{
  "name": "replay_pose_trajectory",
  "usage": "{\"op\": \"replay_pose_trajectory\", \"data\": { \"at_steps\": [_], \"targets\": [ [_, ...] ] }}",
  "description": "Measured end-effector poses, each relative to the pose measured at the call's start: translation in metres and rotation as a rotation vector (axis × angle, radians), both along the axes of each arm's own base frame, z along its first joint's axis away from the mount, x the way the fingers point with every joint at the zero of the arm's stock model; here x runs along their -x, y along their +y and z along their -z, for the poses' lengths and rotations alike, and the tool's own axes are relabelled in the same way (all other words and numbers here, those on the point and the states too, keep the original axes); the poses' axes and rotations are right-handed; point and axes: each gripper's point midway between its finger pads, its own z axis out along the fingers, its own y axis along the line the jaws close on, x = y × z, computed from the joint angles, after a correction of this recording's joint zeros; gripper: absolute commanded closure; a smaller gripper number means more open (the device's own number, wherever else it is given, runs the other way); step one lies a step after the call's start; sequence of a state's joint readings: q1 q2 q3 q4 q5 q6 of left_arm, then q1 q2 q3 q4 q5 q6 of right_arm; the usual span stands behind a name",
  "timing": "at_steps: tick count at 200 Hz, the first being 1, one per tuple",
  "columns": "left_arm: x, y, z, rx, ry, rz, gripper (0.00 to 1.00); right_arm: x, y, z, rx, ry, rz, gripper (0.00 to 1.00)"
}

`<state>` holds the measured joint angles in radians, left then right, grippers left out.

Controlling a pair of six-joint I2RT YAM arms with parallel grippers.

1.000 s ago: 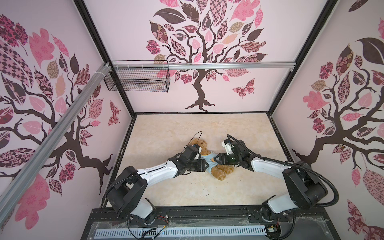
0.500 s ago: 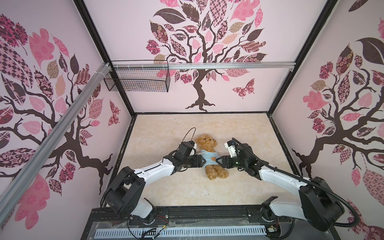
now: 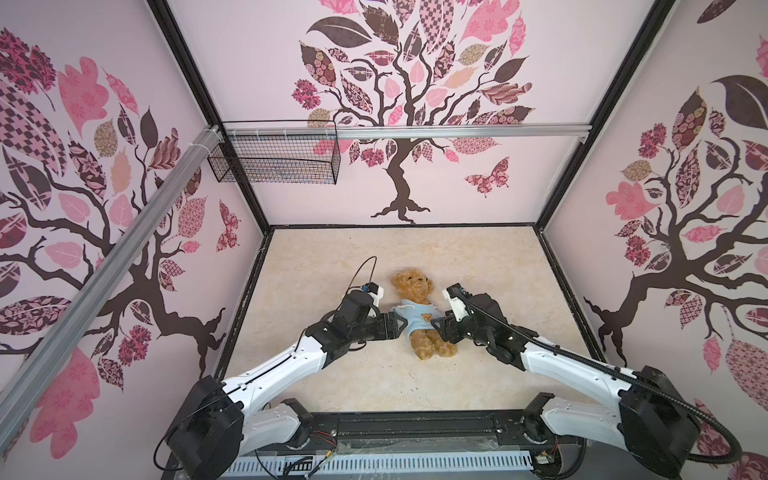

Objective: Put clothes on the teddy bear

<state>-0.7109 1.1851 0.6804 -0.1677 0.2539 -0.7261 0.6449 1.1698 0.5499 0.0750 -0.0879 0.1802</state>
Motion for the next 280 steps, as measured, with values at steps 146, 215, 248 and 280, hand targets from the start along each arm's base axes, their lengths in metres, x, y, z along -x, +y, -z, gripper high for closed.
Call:
{"op": "replay_pose_trajectory", "data": {
  "at_steps": [146, 215, 248, 280],
  "targets": [
    [0.039, -0.04, 0.032, -0.012, 0.138, 0.089, 0.4, 0.046, 0.021, 0.026, -0.194, 0.185, -0.037, 0.45],
    [0.025, -0.017, 0.052, -0.033, 0.159, 0.037, 0.72, 0.028, 0.013, 0.011, -0.056, -0.03, -0.074, 0.42],
    [0.025, -0.007, 0.056, -0.037, 0.152, 0.04, 0.78, 0.022, 0.018, 0.002, 0.003, -0.149, -0.144, 0.39],
    [0.027, -0.007, 0.056, -0.03, 0.144, 0.06, 0.8, 0.026, 0.035, 0.002, 0.097, -0.257, -0.256, 0.38]
  ]
}}
